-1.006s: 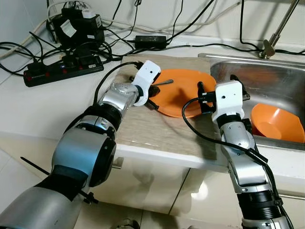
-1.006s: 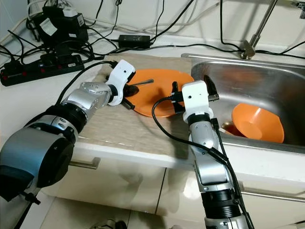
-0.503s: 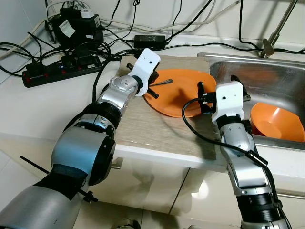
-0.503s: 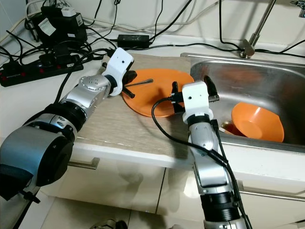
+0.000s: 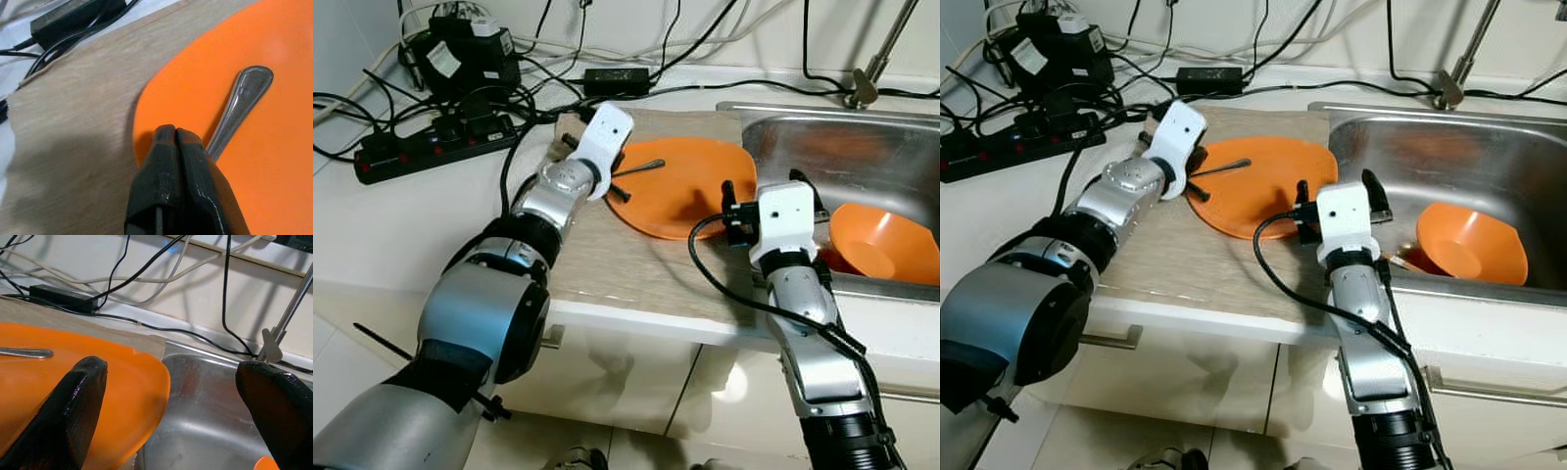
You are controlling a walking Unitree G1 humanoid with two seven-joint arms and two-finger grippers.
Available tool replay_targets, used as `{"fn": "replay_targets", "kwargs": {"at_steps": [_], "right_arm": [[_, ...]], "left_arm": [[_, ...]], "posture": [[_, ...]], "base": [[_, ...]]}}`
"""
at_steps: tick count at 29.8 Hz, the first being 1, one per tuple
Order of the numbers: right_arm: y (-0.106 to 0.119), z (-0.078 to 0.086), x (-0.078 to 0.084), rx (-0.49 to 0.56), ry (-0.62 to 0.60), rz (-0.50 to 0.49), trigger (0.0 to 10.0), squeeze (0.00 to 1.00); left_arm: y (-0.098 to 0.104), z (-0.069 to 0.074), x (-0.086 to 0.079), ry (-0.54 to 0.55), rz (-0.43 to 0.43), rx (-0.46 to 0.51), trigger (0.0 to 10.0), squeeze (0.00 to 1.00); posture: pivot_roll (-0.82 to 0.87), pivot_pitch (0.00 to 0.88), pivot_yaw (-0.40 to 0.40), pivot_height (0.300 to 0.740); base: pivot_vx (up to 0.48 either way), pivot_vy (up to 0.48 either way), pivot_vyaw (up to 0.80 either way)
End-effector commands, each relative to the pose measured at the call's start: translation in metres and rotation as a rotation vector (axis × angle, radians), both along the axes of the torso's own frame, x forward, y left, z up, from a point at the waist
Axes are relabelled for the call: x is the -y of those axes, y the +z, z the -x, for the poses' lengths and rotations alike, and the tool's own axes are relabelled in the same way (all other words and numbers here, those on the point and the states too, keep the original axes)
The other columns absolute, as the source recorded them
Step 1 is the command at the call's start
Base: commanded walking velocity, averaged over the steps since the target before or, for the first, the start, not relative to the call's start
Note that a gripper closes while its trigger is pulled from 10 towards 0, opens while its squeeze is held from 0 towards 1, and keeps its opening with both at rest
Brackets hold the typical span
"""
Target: Kitchen organization
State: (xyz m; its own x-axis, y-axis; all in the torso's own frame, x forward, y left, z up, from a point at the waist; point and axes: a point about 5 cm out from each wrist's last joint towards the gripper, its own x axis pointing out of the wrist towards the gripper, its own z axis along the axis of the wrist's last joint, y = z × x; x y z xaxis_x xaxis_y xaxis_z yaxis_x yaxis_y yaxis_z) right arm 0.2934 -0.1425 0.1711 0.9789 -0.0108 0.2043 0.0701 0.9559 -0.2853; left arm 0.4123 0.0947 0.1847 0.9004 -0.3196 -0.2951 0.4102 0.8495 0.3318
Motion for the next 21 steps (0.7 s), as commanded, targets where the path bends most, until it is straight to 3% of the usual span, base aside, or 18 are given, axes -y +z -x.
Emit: {"fn": "replay_targets", "kwargs": {"at_steps": [1, 12, 21], "right_arm": [[0.0, 0.003, 0.0, -0.002, -0.011, 0.004, 10.0, 0.0], [0.001, 0.005, 0.0, -0.006, -0.018, 0.003, 10.0, 0.0], [0.001, 0.004, -0.002, -0.011, -0.011, 0.0, 10.0, 0.0]], "left_arm": [[-0.006, 0.001, -0.004, 0.021, -0.025, -0.031, 10.0, 0.0], [-0.012, 0.003, -0.001, 0.025, 0.01, -0.092, 10.0, 0.0], [0.005, 0.0, 0.007, -0.045, 0.052, -0.055, 10.0, 0.0]], "posture": [[-0.23, 0.061, 0.089, 0.74], [-0.23, 0.07, 0.092, 0.74], [-0.2, 0.071, 0.084, 0.74]], "base": [[0.0, 0.0, 0.0], [0.0, 0.0, 0.0], [0.0, 0.0, 0.0]]}}
